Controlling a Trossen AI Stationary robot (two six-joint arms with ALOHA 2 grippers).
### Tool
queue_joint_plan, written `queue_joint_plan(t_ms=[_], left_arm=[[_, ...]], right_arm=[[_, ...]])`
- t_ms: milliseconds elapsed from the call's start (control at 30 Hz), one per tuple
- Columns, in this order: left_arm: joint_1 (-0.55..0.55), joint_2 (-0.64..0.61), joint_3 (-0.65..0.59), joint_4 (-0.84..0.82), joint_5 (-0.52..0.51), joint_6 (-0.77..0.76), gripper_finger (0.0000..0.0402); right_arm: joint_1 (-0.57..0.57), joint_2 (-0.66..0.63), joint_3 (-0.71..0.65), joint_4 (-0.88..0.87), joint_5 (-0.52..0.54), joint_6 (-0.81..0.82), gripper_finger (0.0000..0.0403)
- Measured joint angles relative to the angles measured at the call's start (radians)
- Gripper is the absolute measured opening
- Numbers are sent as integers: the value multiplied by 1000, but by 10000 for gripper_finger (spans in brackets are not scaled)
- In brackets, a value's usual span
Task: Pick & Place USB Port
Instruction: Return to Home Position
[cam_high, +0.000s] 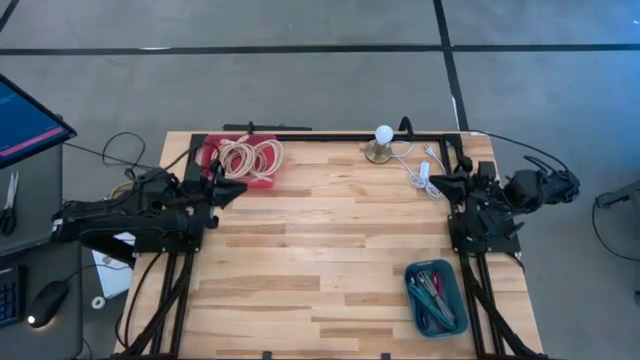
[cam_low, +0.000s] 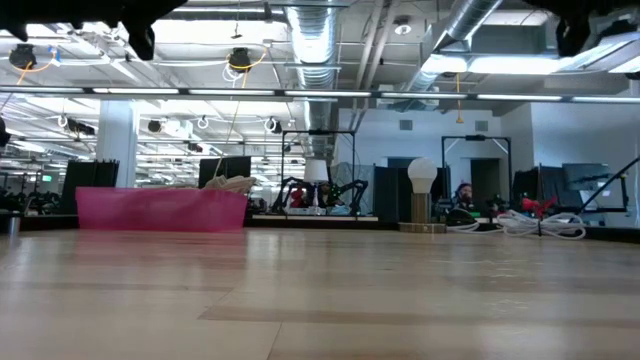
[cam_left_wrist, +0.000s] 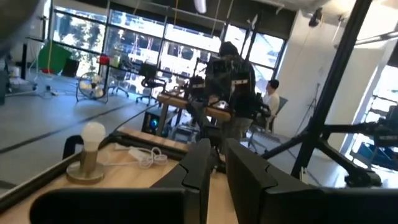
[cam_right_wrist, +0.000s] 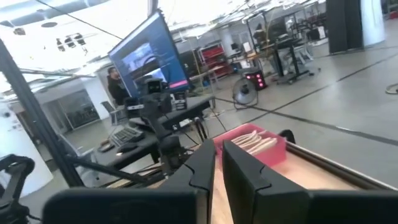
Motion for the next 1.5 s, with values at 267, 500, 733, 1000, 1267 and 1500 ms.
queue_joint_plan(t_ms=[267,500,733,1000,1267,1500], left_arm=[[2,17,0,37,-24,58,49],[2,-45,1,-111,-125,186,49],[2,-162,1,-260,-144,139,49],[2,-333,2,-377,-144,149,49],[2,-345,-21,-399,-152,159,49],[2,-350,-64,-393,-152,144,49]], right_arm=[[0,10,0,-47,1,-59,23],[0,-79,0,-122,-46,-61,11],[0,-164,3,-192,-27,-57,1],[1,-163,-6,-191,-18,-56,1],[0,-163,-4,-189,-10,-54,1],[1,-163,-4,-208,4,-50,1]])
